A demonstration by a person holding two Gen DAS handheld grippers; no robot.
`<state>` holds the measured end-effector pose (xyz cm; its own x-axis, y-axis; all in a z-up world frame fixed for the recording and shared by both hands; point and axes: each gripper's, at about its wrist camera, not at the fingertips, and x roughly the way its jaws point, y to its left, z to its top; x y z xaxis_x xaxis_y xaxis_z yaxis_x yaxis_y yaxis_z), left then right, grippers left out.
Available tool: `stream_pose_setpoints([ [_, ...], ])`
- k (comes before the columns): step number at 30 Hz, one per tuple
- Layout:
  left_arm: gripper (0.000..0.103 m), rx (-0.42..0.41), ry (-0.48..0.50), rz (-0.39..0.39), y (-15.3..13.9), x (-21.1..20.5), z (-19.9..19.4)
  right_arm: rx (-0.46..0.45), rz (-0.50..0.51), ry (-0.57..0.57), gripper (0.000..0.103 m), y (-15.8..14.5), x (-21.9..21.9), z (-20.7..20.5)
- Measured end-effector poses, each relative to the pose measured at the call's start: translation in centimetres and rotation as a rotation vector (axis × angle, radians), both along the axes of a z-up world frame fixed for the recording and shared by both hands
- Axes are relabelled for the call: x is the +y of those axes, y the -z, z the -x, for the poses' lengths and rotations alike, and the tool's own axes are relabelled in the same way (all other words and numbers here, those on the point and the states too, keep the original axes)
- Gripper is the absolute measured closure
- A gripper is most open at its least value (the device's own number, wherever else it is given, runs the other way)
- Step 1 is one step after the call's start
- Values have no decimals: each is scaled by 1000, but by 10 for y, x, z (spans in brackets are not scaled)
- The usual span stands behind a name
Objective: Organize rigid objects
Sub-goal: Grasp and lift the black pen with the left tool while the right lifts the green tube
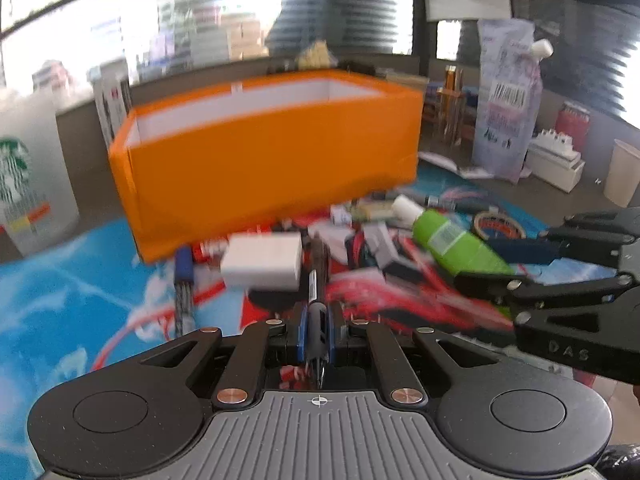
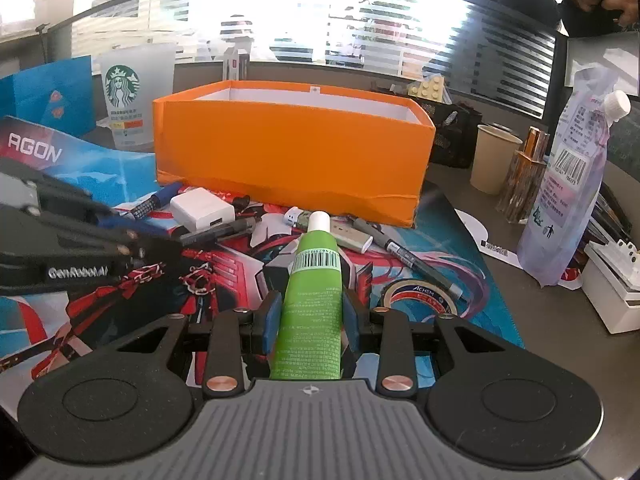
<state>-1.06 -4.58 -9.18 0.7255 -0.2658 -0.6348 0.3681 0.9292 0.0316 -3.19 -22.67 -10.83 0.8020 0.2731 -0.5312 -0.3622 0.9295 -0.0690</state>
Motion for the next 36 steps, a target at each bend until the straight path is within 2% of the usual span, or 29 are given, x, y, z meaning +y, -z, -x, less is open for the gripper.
stream_pose_setpoints([
  [8,94,23,-16,-20,5,-2,-16,3,-4,13,72,1,-2,0],
  [10,88,28,-22,-15,5,-2,-19,3,-6,12,72,1,-2,0],
  [14,86,28,-14,-34,5,-7,-23,3,-13,19,72,0,-5,-1],
  [15,88,20,-10,-37,6,-8,-24,4,-15,19,72,0,-5,-1],
  [16,94,19,1,-39,6,-10,-25,3,-17,20,72,0,-6,-2],
  [19,95,11,2,-37,7,-11,-22,1,-21,21,72,-1,-6,-1],
  [22,95,27,5,4,5,-7,-21,-8,-24,24,72,-3,-8,-1],
  [28,95,-68,15,-17,-18,-9,-4,-23,-27,21,72,-8,-9,0],
  [36,95,-132,3,13,-46,-1,9,-59,-28,11,72,-18,-5,5],
])
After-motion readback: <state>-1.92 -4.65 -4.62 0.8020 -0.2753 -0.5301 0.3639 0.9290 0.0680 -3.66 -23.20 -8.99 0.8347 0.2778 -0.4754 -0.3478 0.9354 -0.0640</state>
